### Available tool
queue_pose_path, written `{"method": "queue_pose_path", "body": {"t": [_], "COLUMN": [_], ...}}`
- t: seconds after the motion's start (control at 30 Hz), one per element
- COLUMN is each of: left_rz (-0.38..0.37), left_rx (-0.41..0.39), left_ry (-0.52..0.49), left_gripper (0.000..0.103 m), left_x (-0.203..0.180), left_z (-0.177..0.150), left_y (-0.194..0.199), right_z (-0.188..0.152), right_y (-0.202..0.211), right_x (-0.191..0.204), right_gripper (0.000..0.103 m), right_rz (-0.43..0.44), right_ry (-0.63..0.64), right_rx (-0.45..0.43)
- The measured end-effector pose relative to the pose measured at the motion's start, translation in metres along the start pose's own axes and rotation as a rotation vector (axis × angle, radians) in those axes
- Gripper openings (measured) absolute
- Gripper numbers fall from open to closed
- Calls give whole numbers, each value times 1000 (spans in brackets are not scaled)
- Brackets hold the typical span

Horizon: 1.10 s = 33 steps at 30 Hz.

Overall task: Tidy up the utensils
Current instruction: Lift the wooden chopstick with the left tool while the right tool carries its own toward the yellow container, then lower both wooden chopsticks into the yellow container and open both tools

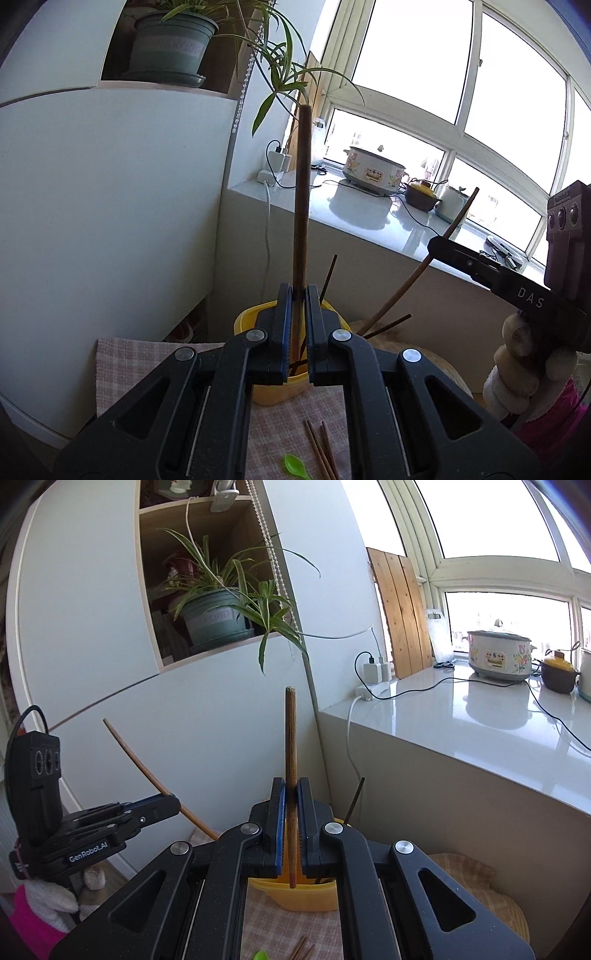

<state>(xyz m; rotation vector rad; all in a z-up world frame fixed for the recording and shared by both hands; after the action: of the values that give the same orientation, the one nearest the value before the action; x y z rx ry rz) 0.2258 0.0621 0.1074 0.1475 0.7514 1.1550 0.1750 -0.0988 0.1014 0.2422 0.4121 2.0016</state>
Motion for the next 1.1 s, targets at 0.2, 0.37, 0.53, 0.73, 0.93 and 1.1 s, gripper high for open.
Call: {"method": "queue_pose_path", "body": {"t": [0.2,0.37,0.53,0.73,0.93,1.1], "left_rz": [20,28,34,50,73,76], "left_rx": [12,23,29,45,72,99], "left_ry": [-15,1,13,26,25,47], "left_gripper": [4,4,4,4,4,4], "left_x": [3,12,19,25,31,36], "left_z": [-3,-4,-2,-5,-16,-25], "left_y": [-16,-29,-40,-54,-70,-79], "right_z": [4,-6,-15,-27,-41,-53], "right_y": [-15,-34,-49,-66,-77,-83], "right_x": [-4,-4,2,8,7,7], "right_gripper": [4,4,4,4,4,4], "right_rz": [-21,-36,-62,-73,-80,-78], "right_ry": [12,22,61,97,112,122], "right_rx": [-7,24,42,72,104,132]}}
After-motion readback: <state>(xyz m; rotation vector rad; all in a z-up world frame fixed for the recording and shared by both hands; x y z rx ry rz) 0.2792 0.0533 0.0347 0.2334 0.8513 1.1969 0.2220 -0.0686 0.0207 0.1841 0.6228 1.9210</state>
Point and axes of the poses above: each gripper's, at about its wrist camera, not at the fingertips, and y roughly against the way its jaws point, x to its left, z to its top, the point moved 7 cm from there along -y, roughly the way its jaws point, and after that the axes turned 15 degrees about y, right-handed, at the moved point
